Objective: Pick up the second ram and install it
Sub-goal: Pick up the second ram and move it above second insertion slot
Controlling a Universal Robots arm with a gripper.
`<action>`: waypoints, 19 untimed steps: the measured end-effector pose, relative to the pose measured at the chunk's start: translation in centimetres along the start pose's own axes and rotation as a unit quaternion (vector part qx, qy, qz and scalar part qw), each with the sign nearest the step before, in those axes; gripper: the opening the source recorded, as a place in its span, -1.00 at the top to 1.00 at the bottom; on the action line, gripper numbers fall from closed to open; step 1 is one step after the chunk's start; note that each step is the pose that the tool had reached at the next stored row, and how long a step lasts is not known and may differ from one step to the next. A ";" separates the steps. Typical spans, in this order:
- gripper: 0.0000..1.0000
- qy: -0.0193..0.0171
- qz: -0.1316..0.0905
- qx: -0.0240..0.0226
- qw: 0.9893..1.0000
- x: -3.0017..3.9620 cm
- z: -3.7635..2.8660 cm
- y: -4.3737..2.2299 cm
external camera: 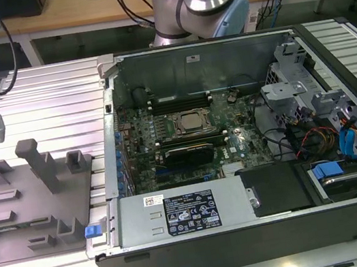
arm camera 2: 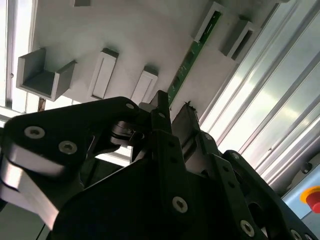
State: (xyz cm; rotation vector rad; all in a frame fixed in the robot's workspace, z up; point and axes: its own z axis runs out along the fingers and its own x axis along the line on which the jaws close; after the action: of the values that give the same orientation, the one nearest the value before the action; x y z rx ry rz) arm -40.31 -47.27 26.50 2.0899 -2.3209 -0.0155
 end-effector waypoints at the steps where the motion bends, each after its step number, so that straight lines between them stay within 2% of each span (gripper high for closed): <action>1: 0.40 0.000 0.000 0.000 1.000 0.01 0.13 -0.14; 4: 0.40 0.000 -0.001 0.000 1.000 0.10 0.93 -0.37; 14: 0.40 0.000 -0.002 0.000 1.000 0.10 1.84 -0.39; 19: 0.40 0.000 -0.003 0.000 1.000 0.13 2.62 -0.41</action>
State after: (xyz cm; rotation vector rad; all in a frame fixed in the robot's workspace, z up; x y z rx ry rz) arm -39.96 -47.46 23.87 2.0974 -2.3140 -0.0155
